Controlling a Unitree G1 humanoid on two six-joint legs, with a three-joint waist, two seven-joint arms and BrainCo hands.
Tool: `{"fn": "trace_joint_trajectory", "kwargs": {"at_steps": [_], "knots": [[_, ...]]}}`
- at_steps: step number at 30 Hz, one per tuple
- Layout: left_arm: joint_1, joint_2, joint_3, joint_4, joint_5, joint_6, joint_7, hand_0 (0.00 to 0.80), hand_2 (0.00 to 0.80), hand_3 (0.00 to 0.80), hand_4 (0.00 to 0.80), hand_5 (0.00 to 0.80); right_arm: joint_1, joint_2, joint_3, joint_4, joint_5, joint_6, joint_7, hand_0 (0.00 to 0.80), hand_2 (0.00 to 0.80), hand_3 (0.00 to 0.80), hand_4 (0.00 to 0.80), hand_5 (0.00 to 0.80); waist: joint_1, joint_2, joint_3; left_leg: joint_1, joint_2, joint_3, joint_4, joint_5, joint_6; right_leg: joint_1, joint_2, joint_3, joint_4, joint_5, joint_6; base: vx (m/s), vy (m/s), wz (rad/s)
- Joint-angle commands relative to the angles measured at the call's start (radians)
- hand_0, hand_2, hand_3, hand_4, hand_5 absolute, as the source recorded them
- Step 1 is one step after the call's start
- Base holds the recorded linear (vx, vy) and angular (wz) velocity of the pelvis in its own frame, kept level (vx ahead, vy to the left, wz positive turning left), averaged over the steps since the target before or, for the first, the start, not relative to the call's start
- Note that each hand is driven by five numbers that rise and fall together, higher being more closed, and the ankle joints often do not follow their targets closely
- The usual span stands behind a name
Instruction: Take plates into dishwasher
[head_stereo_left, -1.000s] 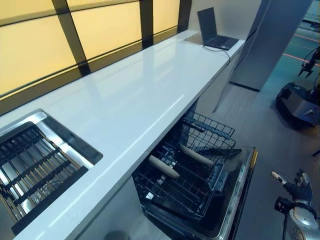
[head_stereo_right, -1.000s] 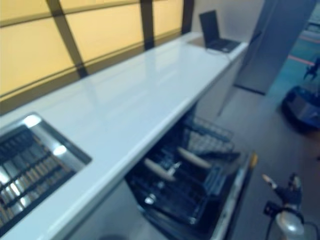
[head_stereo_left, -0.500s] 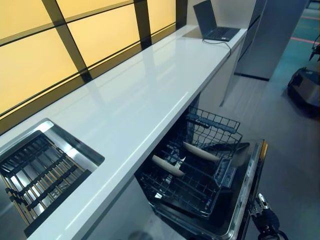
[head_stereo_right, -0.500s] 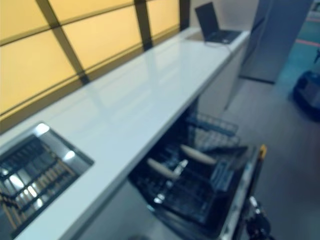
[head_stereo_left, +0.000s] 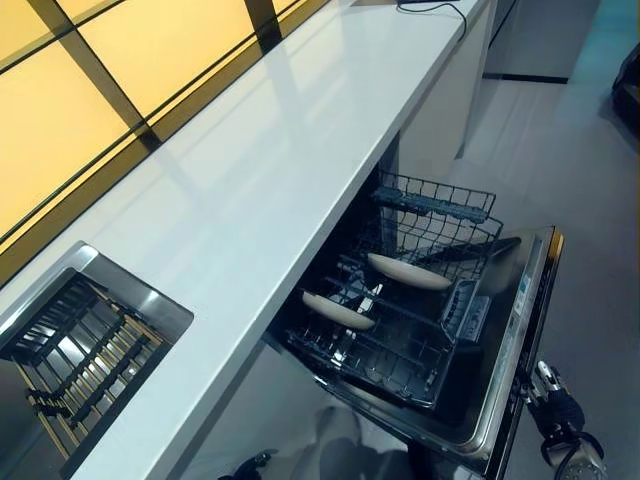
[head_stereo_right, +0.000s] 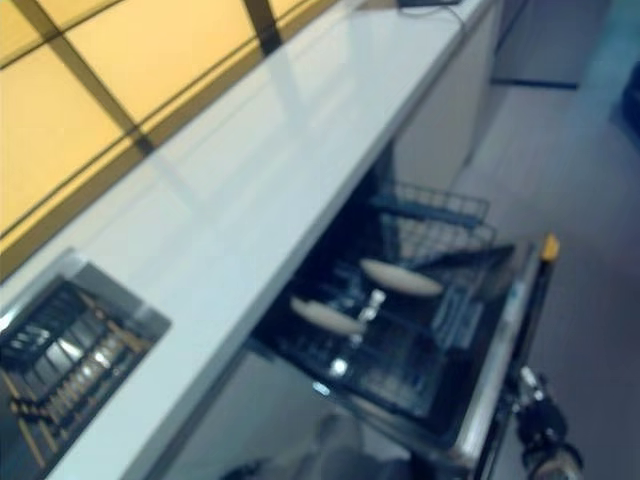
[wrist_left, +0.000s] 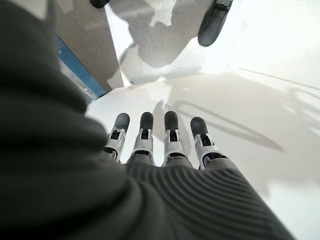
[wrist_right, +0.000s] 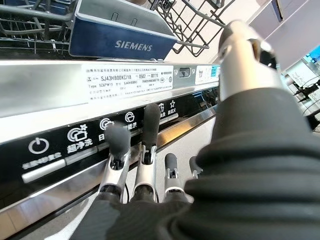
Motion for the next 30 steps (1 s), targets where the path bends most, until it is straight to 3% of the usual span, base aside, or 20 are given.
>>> {"fn": "trace_joint_trajectory", "kwargs": {"at_steps": [1, 6, 17, 22, 30], "knots": [[-0.073, 0.033, -0.039, 0.015, -0.04, -0.004, 0.006, 0.0, 0.0, 0.0, 0.0, 0.0, -0.147, 0.107, 0.162, 0.003, -0.093, 0.067, 0.054, 0.0, 0.0, 0.0, 0.0, 0.0, 0.067, -0.054, 0.022, -0.121, -0.057, -0.064, -0.003, 0.08, 0.035, 0.03, -0.042, -0.039, 0.166, -0.197, 0.026, -0.016, 0.019, -0.03], [-0.067, 0.037, -0.038, 0.019, -0.043, -0.011, 0.008, 0.0, 0.0, 0.0, 0.0, 0.0, -0.151, 0.11, 0.166, -0.019, -0.102, 0.022, -0.005, 0.0, 0.0, 0.0, 0.0, 0.0, 0.066, -0.059, 0.023, -0.123, -0.059, -0.066, -0.003, 0.08, 0.038, 0.026, -0.039, -0.036, 0.168, -0.194, 0.027, -0.006, 0.006, -0.02], [-0.059, 0.074, -0.027, 0.032, -0.043, -0.013, 0.015, 0.0, 0.0, 0.0, 0.0, 0.0, -0.084, 0.03, 0.048, 0.02, -0.119, -0.061, -0.13, 0.0, 0.0, 0.0, 0.0, 0.0, 0.054, -0.1, 0.023, -0.122, -0.046, -0.06, -0.003, 0.077, 0.042, 0.027, -0.03, -0.028, 0.162, -0.177, 0.039, -0.013, -0.03, 0.0], [-0.064, 0.085, -0.027, 0.027, -0.048, -0.009, 0.014, 0.0, 0.0, 0.0, 0.0, 0.0, -0.068, 0.014, 0.008, 0.055, -0.107, -0.125, -0.228, 0.0, 0.0, 0.0, 0.0, 0.0, 0.053, -0.102, 0.027, -0.125, -0.045, -0.063, -0.003, 0.076, 0.044, 0.026, -0.028, -0.024, 0.159, -0.172, 0.042, -0.009, -0.022, 0.01], [-0.077, 0.091, -0.042, 0.021, -0.063, -0.007, 0.014, 0.0, 0.0, 0.0, 0.0, 0.0, -0.069, 0.004, -0.004, 0.081, -0.122, -0.17, -0.321, 0.0, 0.0, 0.0, 0.0, 0.0, 0.052, -0.095, 0.034, -0.131, -0.048, -0.069, -0.003, 0.075, 0.046, 0.02, -0.031, -0.022, 0.157, -0.168, 0.043, -0.015, -0.004, 0.05]]}}
